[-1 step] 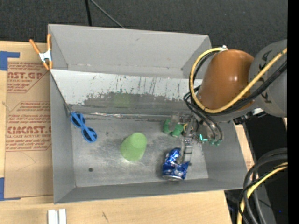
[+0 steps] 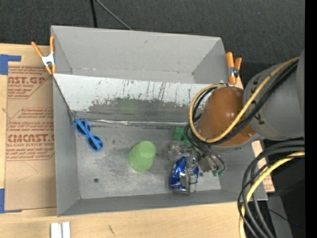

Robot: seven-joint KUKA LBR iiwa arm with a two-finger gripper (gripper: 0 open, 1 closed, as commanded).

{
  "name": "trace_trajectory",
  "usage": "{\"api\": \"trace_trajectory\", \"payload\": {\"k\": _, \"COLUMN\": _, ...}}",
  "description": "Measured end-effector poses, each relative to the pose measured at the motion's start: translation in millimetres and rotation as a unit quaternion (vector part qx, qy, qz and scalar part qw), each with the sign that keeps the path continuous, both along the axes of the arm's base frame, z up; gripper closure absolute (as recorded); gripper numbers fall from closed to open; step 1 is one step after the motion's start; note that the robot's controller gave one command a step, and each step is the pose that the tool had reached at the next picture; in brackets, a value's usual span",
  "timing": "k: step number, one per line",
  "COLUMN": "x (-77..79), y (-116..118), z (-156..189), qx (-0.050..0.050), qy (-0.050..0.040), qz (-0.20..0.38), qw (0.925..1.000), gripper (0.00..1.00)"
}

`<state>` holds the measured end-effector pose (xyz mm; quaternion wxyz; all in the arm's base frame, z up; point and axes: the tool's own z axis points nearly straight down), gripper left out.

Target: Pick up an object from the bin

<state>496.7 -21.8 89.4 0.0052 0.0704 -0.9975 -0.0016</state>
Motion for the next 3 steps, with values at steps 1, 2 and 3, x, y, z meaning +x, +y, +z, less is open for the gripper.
{"api": "trace_trajectory", "payload": {"k": 1, "x": -12.1, "y": -24, "z": -16, "qx": 0.000, "qy": -0.0097, "qz": 0.027, "qw": 0.9996, "gripper": 0.00}}
{"api": "trace_trajectory", "payload": {"k": 2, "x": -15.7, "y": -24, "z": -15, "qx": 0.000, "qy": -0.0017, "qz": 0.029, "qw": 0.9996, "gripper": 1.00}}
{"api": "trace_trajectory", "payload": {"k": 3, "x": -3.0, "y": -14, "z": -15, "qx": -0.002, "qy": 0.0000, "qz": 0.095, "qw": 0.9955, "gripper": 1.00}}
